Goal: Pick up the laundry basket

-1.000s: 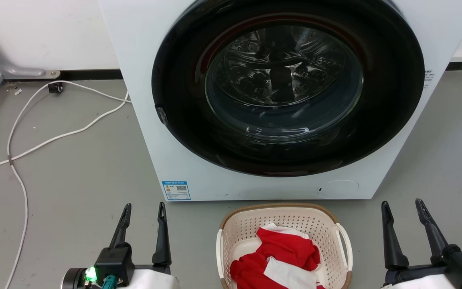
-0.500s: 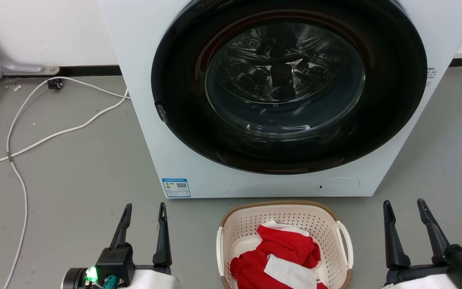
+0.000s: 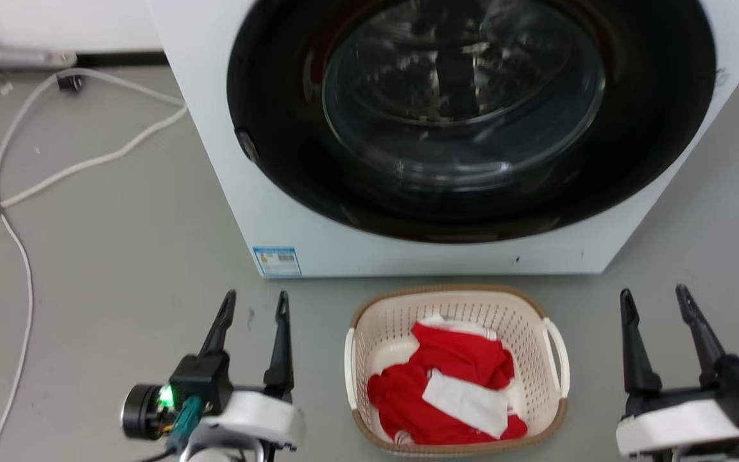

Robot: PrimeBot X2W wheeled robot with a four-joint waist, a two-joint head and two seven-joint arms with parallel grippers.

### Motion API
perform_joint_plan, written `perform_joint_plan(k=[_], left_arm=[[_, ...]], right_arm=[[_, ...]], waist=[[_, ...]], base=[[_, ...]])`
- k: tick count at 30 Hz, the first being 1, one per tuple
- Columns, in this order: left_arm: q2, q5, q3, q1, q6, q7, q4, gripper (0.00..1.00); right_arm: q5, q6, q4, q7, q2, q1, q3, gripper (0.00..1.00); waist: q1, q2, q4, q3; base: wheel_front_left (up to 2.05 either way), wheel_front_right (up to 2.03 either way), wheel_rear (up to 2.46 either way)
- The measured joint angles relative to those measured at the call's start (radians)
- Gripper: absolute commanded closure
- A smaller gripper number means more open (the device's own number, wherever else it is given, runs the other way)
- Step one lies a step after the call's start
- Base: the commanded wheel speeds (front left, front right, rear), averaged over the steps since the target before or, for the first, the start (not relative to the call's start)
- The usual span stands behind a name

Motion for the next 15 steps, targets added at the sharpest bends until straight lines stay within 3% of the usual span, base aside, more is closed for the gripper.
perform_joint_plan(k=[15], left_arm=[[0.0,-0.091,-0.108,-0.29,-0.077,0.0,0.326,0.0]], right_arm=[[-0.164,0.0,0.261,0.0,-0.001,-0.268,-0.089,0.0]], waist=[[0.0002,0.0,-0.013,0.289]], base=[[0.0,0.0,0.0]])
